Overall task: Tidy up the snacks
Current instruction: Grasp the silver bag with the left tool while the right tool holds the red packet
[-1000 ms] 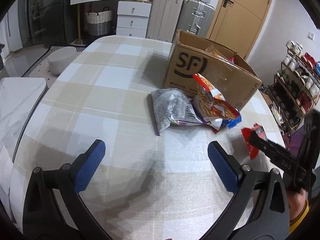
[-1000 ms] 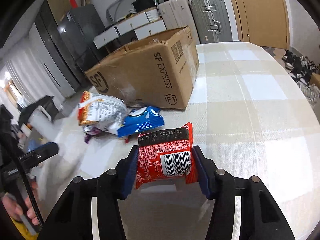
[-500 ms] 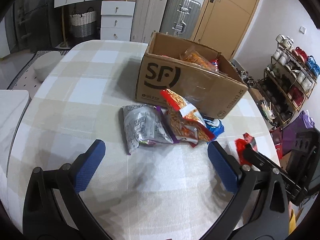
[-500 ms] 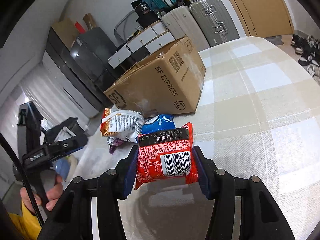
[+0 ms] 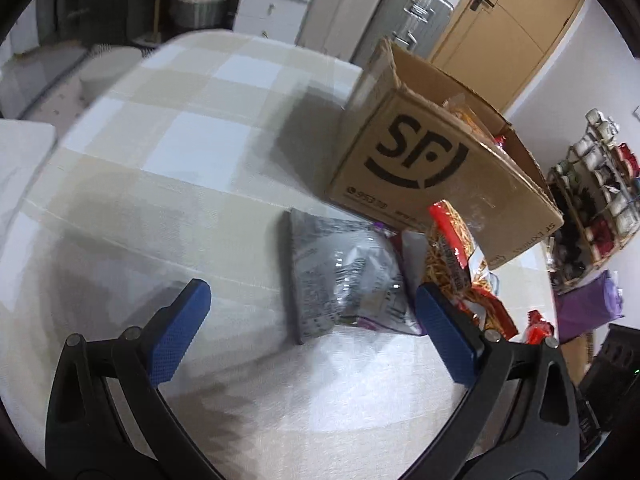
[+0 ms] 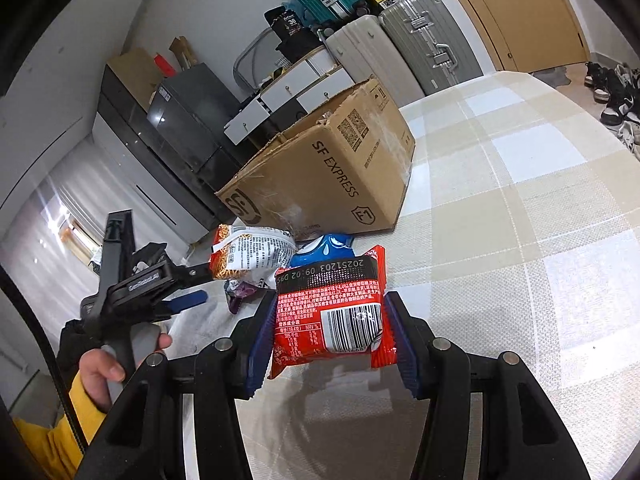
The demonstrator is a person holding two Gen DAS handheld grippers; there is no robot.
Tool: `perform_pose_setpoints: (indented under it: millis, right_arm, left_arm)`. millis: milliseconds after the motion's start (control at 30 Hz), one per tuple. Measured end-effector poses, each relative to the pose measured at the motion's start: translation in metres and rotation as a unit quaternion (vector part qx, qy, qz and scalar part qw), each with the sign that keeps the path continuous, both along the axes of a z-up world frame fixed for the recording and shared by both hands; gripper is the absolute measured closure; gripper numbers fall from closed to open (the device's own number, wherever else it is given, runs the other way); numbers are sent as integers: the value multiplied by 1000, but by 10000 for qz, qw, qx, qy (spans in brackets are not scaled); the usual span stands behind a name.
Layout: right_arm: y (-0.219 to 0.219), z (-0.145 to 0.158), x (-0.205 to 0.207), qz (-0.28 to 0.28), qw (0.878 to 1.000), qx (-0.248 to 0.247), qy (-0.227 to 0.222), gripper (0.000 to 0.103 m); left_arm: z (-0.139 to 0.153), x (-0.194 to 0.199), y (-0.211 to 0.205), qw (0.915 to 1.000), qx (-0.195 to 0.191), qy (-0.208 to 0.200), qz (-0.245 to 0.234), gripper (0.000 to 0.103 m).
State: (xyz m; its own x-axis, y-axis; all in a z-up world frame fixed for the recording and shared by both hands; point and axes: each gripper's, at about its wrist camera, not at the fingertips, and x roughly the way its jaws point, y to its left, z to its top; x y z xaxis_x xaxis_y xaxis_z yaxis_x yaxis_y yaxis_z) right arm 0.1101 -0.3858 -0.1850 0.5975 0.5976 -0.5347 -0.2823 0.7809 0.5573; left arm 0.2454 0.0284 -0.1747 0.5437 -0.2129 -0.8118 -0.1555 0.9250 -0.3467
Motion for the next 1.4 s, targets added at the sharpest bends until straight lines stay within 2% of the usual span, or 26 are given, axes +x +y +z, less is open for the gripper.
perform_pose_setpoints:
  millis: [300, 400, 433, 467, 533, 633, 867, 1067, 1233, 1400]
  right_arm:
    - [0, -2, 2, -10, 10000, 9, 34, 50]
    - [-1, -2, 2, -19, 10000, 16, 53, 50]
    - [-1, -2, 2, -18, 10000, 15, 55, 50]
    - [-1, -2, 2, -16, 10000, 14, 60, 50]
    - [-1, -2, 1, -14, 10000, 15, 57, 50]
    - [-1, -2, 1, -29, 10000, 15, 70, 50]
    - [-3, 0, 0, -79, 10000, 16, 28, 50]
    - [1, 9, -9, -177, 9994, -248, -190, 50]
    - [12, 18, -22, -92, 9993, -263, -250, 50]
    - [28, 45, -42, 93, 9979, -331, -548, 50]
  left_arm:
    - [-17, 19, -17, 9993, 246, 221, -190, 2]
    - [-16, 19, -18, 9992, 226, 171, -270, 13]
    - [-16, 18, -18, 9992, 243, 155, -290, 21]
    - [-15, 18, -18, 9991, 197, 110, -347, 37]
    - [-14, 15, -17, 9988, -13, 87, -484, 52]
    - [-14, 12, -17, 9986, 49, 48, -523, 58]
    - [-6, -9, -1, 9992, 77, -23, -388, 60]
    - [11, -43, 19, 9995, 0, -231, -227, 60]
    - [36, -80, 32, 9979, 147, -623, -22, 60]
    - [65, -119, 24, 9952, 207, -946, -157, 60]
